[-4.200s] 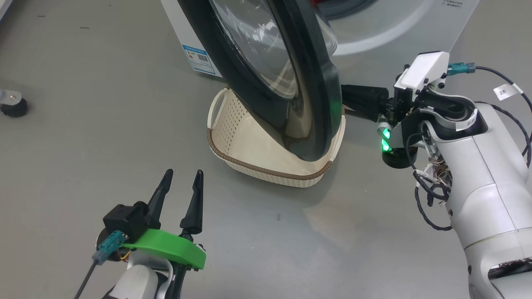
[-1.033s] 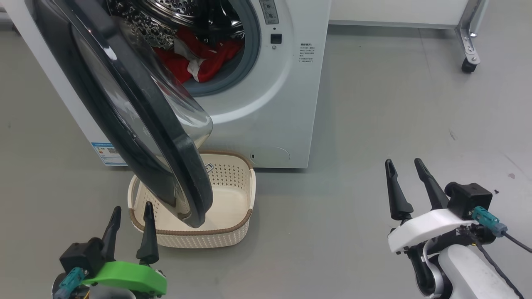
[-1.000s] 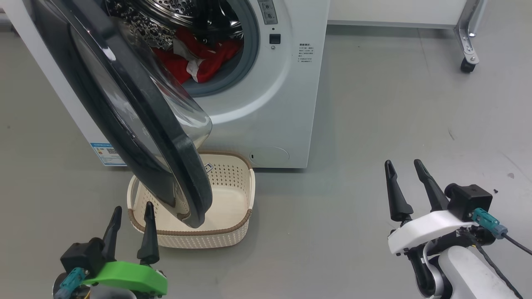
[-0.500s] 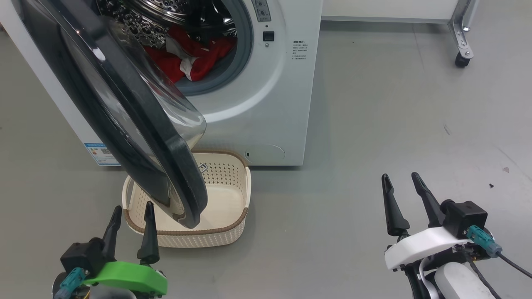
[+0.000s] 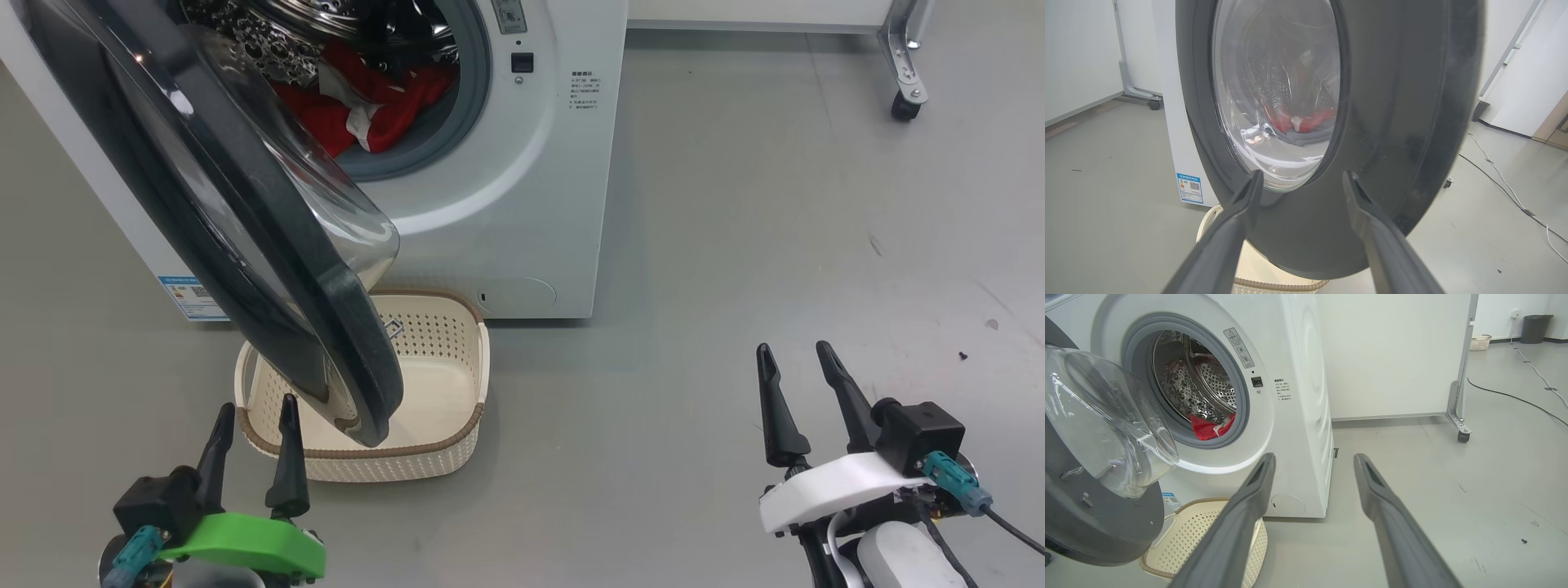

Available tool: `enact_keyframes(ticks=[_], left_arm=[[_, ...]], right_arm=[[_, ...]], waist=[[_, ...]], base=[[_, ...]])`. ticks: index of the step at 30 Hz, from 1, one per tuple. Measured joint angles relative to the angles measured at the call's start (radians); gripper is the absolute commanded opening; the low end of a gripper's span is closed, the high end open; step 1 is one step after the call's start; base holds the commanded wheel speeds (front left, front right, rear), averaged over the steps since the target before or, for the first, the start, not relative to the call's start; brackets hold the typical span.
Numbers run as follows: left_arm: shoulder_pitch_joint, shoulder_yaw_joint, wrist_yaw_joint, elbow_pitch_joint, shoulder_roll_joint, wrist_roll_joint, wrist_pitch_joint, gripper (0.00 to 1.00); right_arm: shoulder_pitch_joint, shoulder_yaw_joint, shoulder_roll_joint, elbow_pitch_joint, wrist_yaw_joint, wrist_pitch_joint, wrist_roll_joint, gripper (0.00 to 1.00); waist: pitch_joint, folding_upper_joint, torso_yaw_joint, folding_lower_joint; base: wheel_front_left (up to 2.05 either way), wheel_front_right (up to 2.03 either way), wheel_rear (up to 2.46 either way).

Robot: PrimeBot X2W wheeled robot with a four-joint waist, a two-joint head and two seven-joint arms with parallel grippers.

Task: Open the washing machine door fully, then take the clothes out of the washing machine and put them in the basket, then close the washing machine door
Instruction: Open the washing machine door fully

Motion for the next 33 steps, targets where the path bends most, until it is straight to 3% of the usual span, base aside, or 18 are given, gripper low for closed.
enact_keyframes(ticks=[33], left_arm=[[0.0,-0.001,-0.001,0.005,0.0,0.0,0.0,1.0]], right_arm=[[0.033,-0.056,0.049,0.008,0.046,0.0,-0.054,1.0]], waist=[[-0.001,0.0,0.006,0.0]], base=[[0.0,0.0,0.0]])
